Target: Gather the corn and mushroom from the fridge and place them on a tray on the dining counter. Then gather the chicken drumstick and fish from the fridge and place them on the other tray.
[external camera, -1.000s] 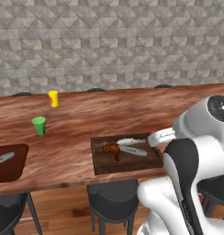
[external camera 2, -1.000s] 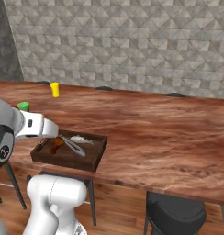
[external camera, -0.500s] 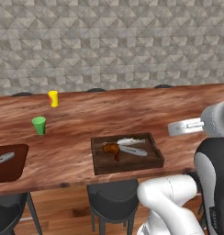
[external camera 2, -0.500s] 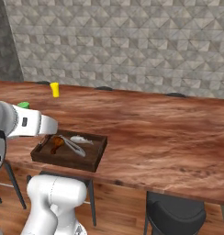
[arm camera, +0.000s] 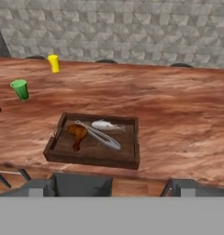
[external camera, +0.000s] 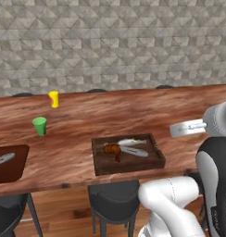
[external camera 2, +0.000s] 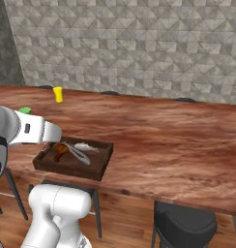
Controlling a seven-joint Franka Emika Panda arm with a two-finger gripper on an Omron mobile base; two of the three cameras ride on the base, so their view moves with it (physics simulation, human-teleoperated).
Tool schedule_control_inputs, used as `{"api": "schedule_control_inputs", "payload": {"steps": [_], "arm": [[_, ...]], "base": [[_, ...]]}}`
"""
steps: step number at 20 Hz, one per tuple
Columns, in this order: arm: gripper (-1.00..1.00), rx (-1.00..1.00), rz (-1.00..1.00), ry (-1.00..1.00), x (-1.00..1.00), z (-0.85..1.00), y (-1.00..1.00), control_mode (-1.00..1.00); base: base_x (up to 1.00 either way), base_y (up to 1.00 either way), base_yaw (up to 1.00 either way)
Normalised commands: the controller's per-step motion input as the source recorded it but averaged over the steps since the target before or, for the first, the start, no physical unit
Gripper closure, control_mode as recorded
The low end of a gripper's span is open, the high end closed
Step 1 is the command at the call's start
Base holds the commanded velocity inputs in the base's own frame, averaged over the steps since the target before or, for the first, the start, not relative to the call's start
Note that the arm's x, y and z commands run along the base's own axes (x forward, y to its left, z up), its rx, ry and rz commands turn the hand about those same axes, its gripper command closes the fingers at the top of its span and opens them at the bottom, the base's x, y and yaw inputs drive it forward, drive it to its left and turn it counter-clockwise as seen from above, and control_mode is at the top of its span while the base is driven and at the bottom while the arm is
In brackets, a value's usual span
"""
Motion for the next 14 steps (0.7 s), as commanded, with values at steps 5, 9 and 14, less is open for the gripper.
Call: {"api": "schedule_control_inputs", "payload": {"steps": [5, 9, 14], "arm": [[-1.0, 0.0, 0.0, 0.0, 0.0, 0.0, 0.0, 1.0], [-1.0, 0.0, 0.0, 0.0, 0.0, 0.0, 0.0, 1.0], [-1.0, 0.0, 0.0, 0.0, 0.0, 0.0, 0.0, 1.0]], "base": [[-1.0, 0.06, -0.1], [-1.0, 0.38, -0.11], [-0.66, 1.0, -0.07]]}}
